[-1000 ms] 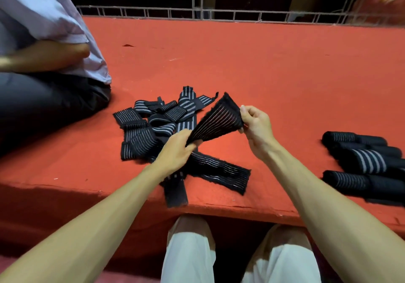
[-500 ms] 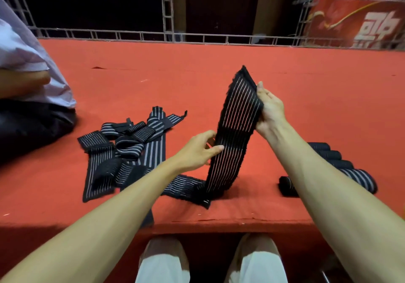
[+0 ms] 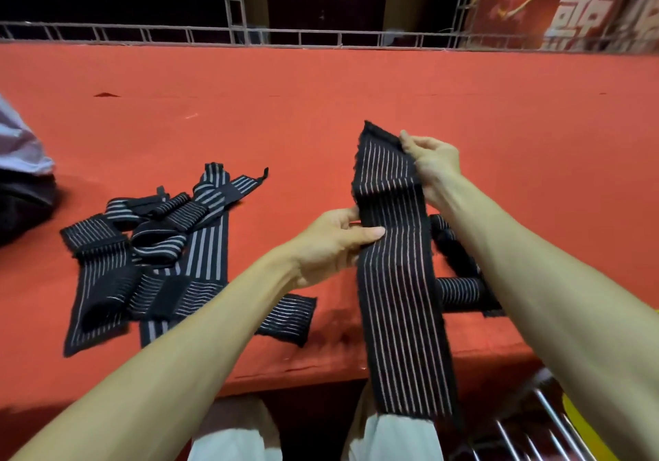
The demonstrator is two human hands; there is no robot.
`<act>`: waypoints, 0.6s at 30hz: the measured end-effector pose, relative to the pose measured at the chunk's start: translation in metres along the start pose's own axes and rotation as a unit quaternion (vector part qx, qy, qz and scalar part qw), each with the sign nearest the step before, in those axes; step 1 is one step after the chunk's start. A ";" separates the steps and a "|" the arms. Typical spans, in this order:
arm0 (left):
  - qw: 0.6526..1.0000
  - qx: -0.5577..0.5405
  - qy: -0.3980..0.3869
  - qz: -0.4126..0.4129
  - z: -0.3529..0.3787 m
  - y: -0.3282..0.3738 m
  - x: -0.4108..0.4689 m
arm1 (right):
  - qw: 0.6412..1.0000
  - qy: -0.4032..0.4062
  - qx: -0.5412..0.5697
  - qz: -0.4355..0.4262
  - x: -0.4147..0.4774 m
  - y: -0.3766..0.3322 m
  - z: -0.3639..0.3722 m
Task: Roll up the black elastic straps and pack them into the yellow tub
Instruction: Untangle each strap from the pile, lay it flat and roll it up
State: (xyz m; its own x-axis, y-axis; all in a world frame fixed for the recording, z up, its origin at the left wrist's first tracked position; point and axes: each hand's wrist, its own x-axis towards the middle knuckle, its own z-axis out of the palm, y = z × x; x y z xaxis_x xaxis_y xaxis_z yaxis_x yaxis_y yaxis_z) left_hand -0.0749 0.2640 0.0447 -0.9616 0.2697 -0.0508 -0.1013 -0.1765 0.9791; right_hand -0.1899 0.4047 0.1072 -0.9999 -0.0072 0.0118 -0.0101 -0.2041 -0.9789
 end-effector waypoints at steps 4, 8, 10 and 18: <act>0.996 0.060 0.045 -0.046 -0.017 -0.039 0.018 | 0.995 -0.047 -0.089 -0.004 0.038 0.041 -0.006; 0.974 0.208 0.079 -0.046 -0.037 -0.073 0.031 | 0.979 -0.090 -0.184 0.003 0.066 0.089 -0.009; 0.924 0.373 0.082 -0.032 -0.055 -0.087 0.040 | 0.972 -0.091 -0.218 -0.004 0.076 0.107 -0.006; 0.816 0.545 0.192 0.015 -0.100 -0.119 0.056 | 0.966 -0.065 -0.250 0.030 0.124 0.172 0.029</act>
State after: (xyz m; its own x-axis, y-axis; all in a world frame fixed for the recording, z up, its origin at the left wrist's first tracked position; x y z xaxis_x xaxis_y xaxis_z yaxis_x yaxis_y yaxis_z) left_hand -0.1419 0.2052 -0.0942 -0.9896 -0.0730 0.1236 0.0093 0.8264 0.5630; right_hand -0.3151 0.3406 -0.0540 -0.9896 -0.1333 -0.0549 0.0126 0.2992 -0.9541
